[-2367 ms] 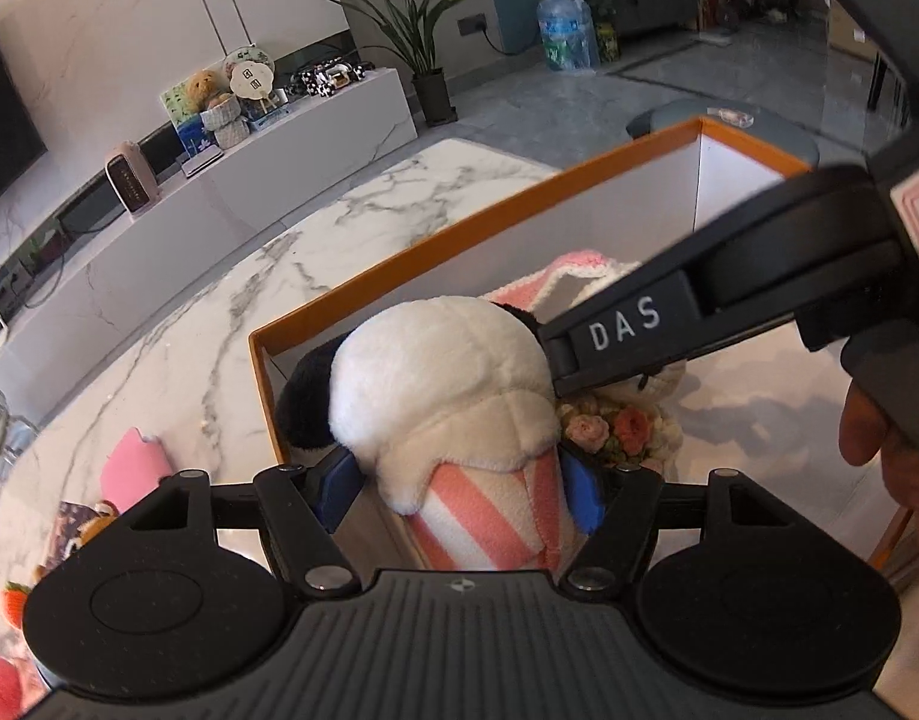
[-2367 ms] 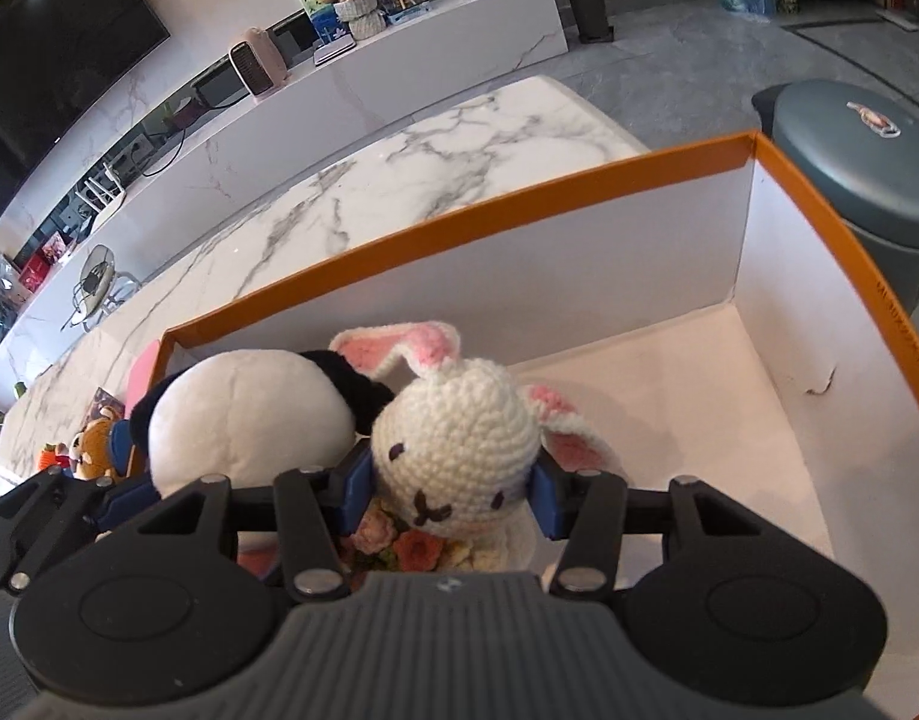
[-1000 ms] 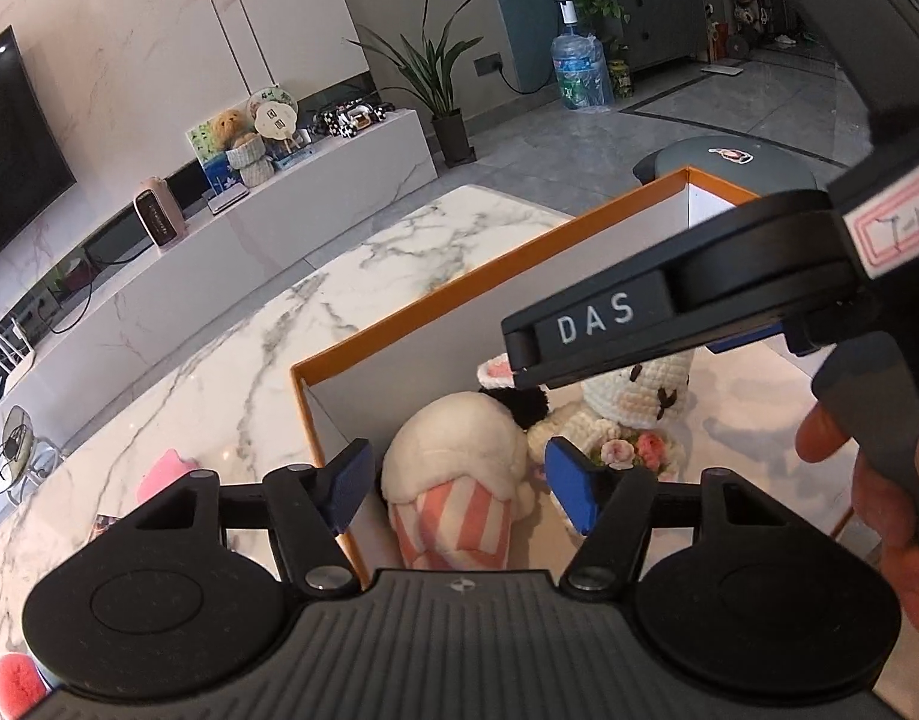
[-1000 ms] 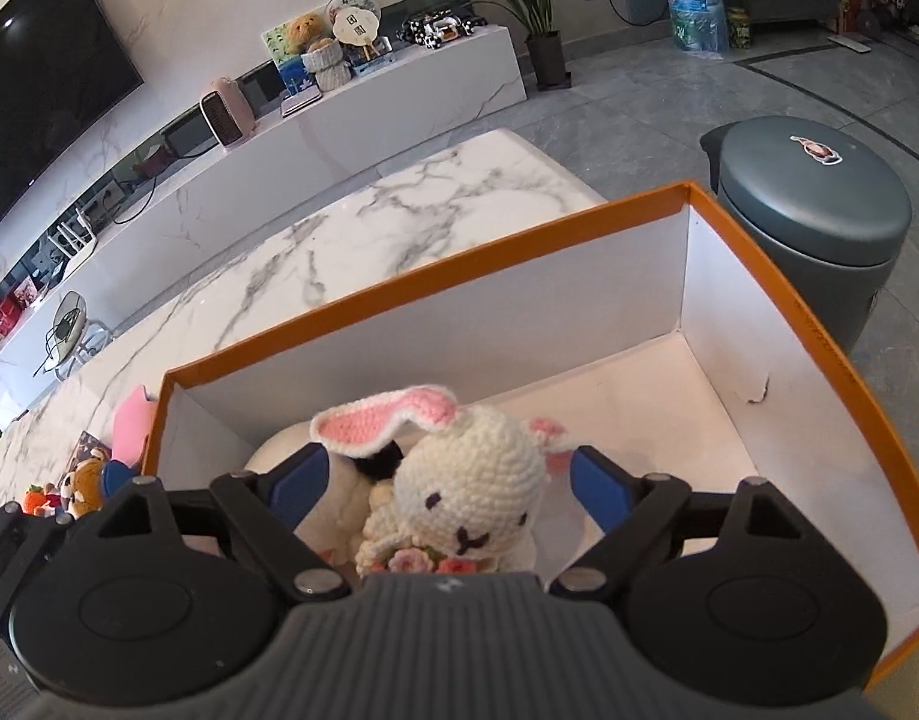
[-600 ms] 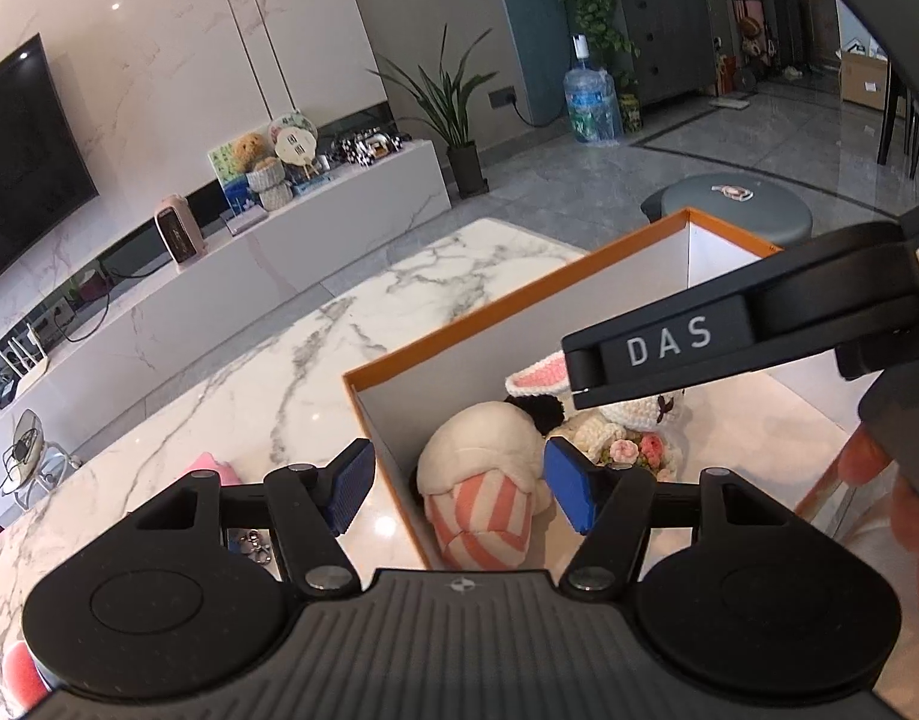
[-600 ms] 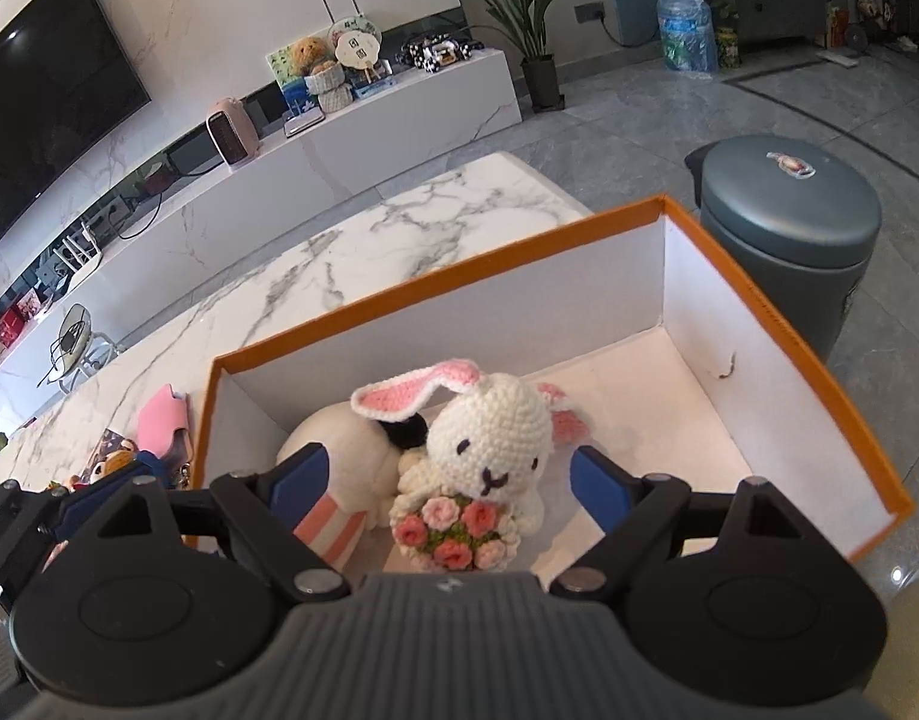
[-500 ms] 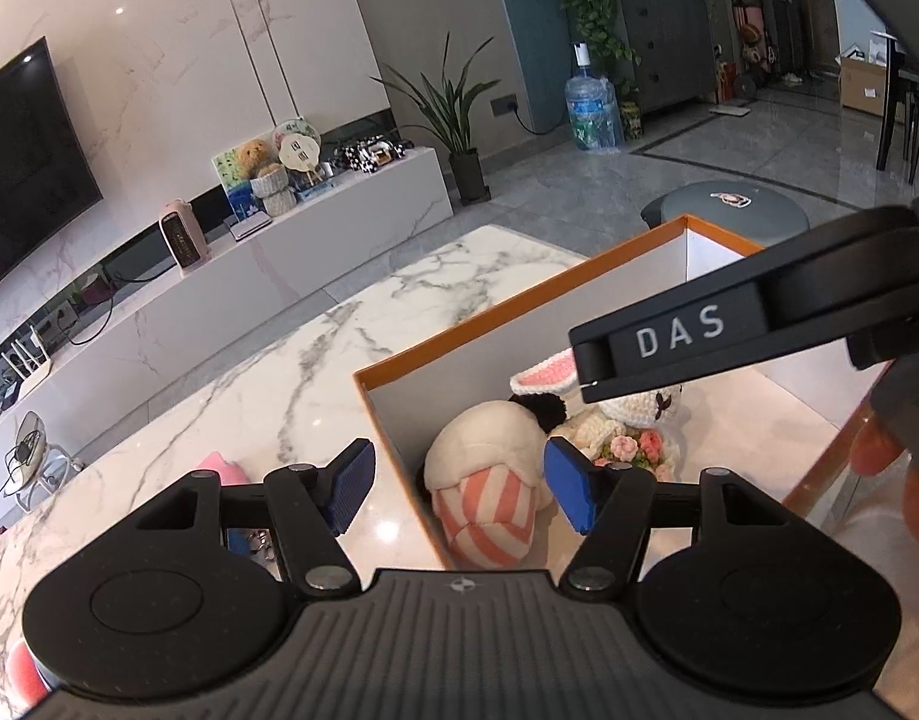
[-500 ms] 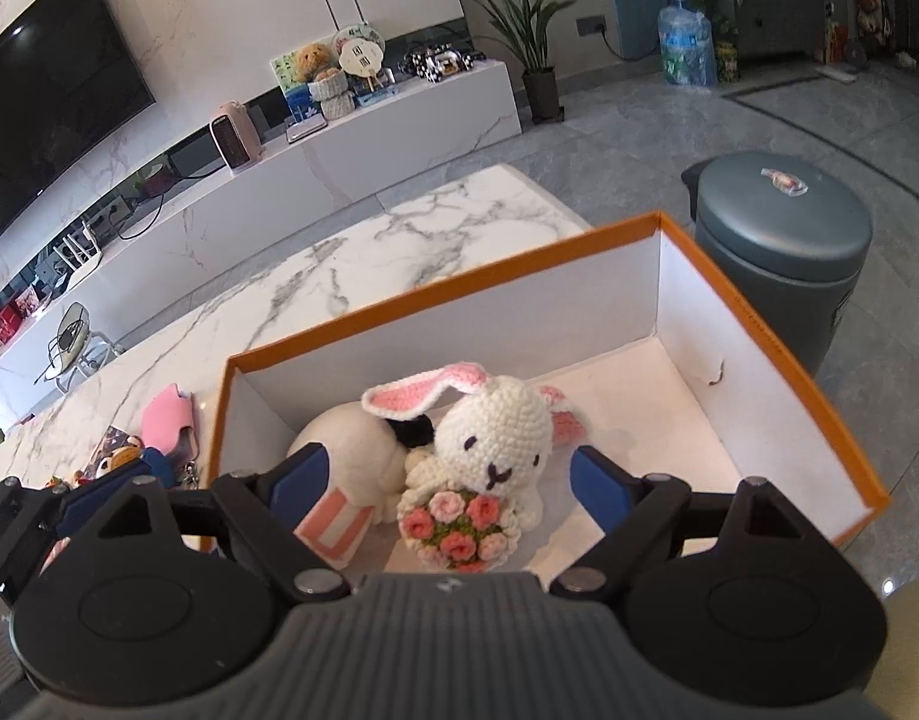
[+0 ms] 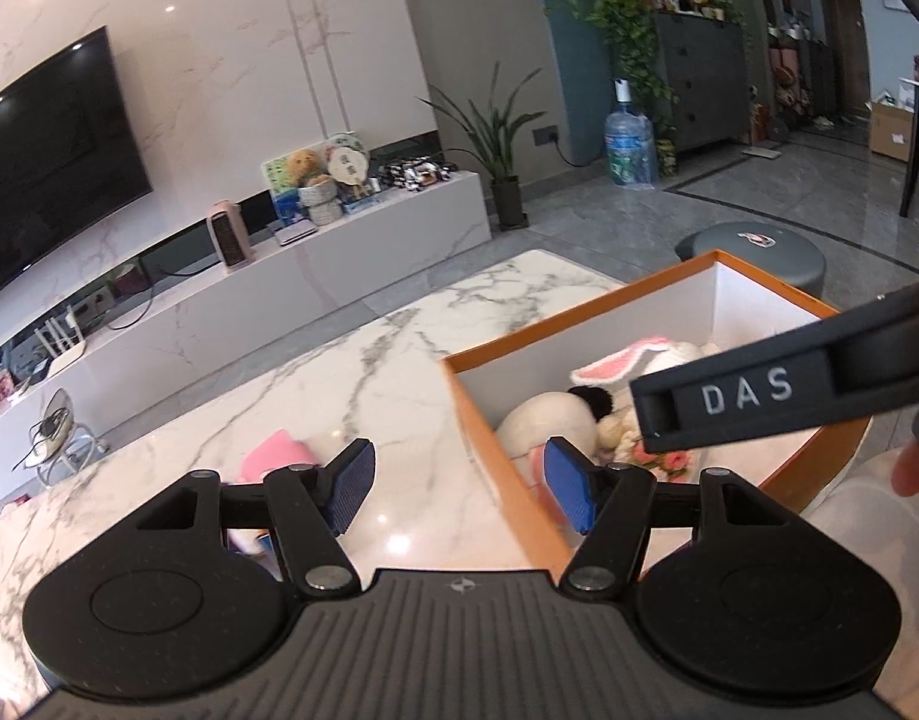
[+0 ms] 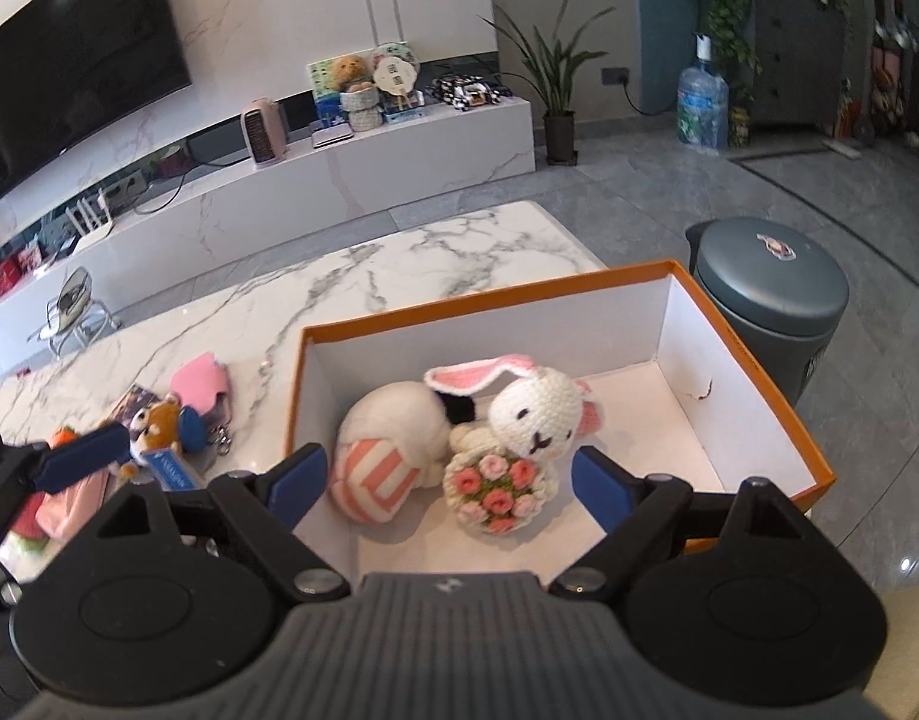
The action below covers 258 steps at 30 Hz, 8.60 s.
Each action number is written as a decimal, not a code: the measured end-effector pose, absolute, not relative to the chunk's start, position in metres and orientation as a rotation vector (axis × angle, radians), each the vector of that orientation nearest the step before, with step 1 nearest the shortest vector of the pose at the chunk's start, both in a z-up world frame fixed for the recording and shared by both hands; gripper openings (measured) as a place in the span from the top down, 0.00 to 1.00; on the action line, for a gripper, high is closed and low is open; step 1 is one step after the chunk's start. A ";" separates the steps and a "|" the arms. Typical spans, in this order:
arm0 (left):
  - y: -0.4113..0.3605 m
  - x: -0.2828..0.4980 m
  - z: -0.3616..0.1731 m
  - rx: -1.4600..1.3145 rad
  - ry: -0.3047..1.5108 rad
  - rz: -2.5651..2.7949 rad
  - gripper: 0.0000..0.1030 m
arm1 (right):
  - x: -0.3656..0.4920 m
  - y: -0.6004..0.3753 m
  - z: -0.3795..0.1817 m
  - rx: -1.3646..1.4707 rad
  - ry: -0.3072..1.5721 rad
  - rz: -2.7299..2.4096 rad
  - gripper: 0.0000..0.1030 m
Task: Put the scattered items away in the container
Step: 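Withdraw both tools from the box back over the table, then grasp the pink backpack with left tool while right tool grasps the brown bear plush, then lift the pink backpack with left tool while right tool lifts the bear, then carry the backpack and bear plush over the orange box with both tools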
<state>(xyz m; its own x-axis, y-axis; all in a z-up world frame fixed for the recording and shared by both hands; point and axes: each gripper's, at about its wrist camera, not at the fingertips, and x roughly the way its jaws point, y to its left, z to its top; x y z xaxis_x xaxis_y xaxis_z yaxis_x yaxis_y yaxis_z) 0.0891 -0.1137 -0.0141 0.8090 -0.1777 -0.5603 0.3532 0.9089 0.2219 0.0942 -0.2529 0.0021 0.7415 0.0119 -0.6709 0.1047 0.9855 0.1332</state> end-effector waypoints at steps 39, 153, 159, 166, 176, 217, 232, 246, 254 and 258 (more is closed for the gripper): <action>0.073 0.091 -0.057 0.087 0.725 0.048 0.28 | 0.109 -0.058 -0.030 -0.071 0.799 0.243 0.12; 0.075 0.114 -0.138 0.266 0.890 -0.083 0.08 | 0.162 -0.065 -0.122 -0.078 0.940 0.352 0.10; 0.083 0.113 -0.137 0.225 0.859 -0.064 0.24 | 0.168 -0.064 -0.128 -0.045 0.957 0.371 0.26; 0.085 0.110 -0.130 0.204 0.829 -0.050 0.50 | 0.165 -0.062 -0.125 -0.051 0.949 0.367 0.40; 0.082 0.097 -0.111 0.176 0.798 -0.028 0.70 | 0.151 -0.066 -0.104 -0.041 0.895 0.360 0.42; -0.024 0.056 0.005 0.206 0.497 -0.167 0.72 | 0.052 -0.178 0.030 0.086 0.475 0.157 0.42; -0.095 0.077 0.007 0.231 0.475 -0.349 0.72 | 0.046 -0.251 0.051 0.107 0.431 0.003 0.42; -0.160 0.103 -0.036 0.351 0.569 -0.473 0.72 | 0.091 -0.308 0.013 0.204 0.554 -0.057 0.42; -0.181 0.111 -0.060 0.439 0.625 -0.494 0.71 | 0.108 -0.325 -0.010 0.233 0.610 -0.036 0.41; -0.186 0.116 -0.066 0.451 0.650 -0.490 0.71 | 0.116 -0.333 -0.017 0.260 0.627 -0.033 0.41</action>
<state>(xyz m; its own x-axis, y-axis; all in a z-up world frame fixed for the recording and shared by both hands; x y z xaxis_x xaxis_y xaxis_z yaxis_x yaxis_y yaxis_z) 0.1161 -0.1862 -0.0665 0.6915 -0.2861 -0.6633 0.5589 0.7936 0.2404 0.1162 -0.3333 -0.0166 0.8102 0.0481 -0.5842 0.1087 0.9670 0.2304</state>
